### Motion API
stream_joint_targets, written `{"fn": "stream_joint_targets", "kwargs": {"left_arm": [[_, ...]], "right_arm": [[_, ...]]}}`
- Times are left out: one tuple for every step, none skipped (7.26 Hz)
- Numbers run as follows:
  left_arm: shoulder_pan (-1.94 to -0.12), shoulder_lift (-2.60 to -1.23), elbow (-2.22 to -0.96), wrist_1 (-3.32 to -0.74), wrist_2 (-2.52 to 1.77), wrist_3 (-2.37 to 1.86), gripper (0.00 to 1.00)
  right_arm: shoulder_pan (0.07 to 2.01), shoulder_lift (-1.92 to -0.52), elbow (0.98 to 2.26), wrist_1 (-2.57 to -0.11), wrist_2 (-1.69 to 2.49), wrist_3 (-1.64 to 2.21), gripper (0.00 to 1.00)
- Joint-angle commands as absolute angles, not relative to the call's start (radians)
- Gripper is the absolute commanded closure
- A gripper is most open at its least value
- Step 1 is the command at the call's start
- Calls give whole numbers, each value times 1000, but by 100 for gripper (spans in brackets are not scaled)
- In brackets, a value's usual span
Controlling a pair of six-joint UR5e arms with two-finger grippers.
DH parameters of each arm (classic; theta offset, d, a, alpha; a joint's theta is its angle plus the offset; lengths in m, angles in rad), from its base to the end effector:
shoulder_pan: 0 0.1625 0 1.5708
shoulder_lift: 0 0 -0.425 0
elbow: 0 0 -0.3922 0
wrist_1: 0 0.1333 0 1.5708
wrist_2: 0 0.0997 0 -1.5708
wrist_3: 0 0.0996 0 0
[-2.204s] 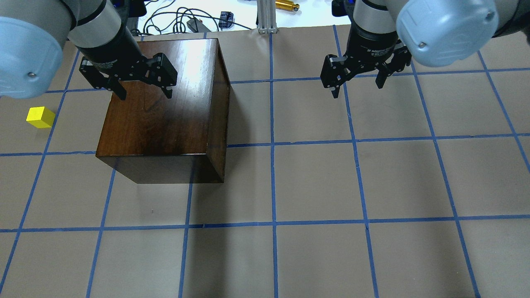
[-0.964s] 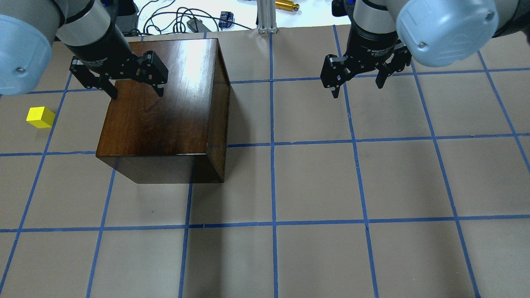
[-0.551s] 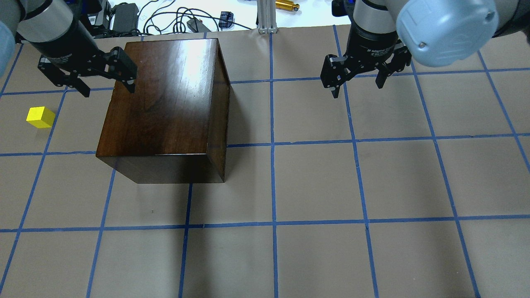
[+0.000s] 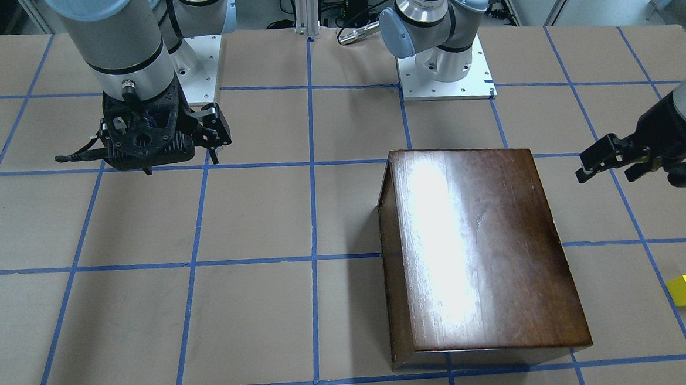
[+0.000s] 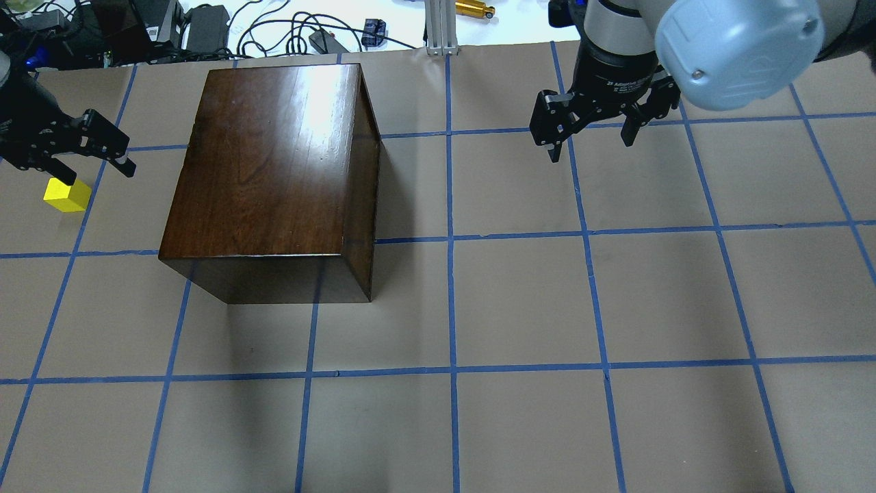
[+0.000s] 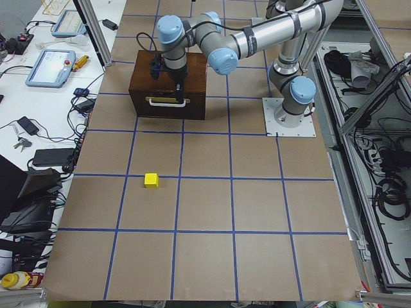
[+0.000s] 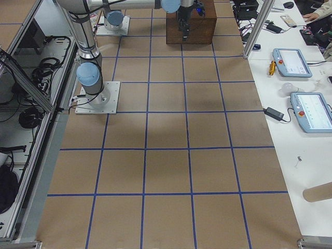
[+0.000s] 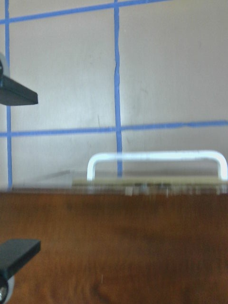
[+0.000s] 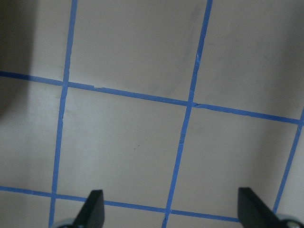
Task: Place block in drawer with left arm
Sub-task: 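Move the left gripper down beside the cabinet to the white drawer handle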
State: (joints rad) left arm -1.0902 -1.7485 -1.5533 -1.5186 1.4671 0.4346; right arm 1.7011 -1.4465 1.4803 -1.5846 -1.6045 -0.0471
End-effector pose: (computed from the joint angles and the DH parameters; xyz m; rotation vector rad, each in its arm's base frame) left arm 0.1273 -0.5547 0.4090 0.0774 -2.9990 -0.0767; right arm 0.1993 -0.5209 0.4694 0.2757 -3.0947 -0.0289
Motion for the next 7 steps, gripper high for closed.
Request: {"fn": "stream_joint_targets", "kwargs": {"left_arm": [[-1032,-1834,-1554,-1506,1387,523,0],[-1032,-1856,-1558,-1497,1370,528,0],[-1032,-1871,-1569,-1479,1326,532,0],[-1034,-1887,-1580,-1465,1322,532,0],[-1034,-1903,-1591,-1430,1293,532,0],[-1035,-1923,-1600,-1408,1283,532,0],[-1045,-1937,-1600,-1399,1279,531,0]], "right_arm": [[1701,-1447,1480,-1585,-1605,-46,0],[1701,-1447,1480,-1585,-1605,-48,0],[1701,-1447,1480,-1585,-1605,-48,0],[1701,-1447,1480,-1585,-1605,-48,0],[1701,-1447,1480,-1585,-1605,-48,0],[1701,-1447,1480,-1585,-1605,-46,0],[1701,-1447,1480,-1585,-1605,-46,0]]}}
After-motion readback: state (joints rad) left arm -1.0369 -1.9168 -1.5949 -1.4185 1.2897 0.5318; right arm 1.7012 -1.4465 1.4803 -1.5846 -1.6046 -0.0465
